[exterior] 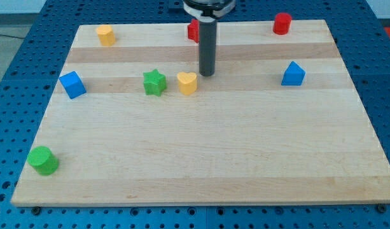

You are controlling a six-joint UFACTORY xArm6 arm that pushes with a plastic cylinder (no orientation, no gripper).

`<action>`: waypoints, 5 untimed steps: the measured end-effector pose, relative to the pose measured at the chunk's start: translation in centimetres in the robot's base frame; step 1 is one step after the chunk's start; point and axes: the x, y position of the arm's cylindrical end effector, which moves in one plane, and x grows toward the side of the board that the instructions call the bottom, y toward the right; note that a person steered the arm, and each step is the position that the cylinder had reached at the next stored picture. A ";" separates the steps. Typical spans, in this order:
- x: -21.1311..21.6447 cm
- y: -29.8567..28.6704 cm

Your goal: Move yellow heart parallel right to green circle

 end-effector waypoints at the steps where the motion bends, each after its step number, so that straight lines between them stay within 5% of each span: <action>1: 1.5 -3.0; 3: 15.5 -0.1; 4: 16.8 -3.5; 5: 11.8 -2.7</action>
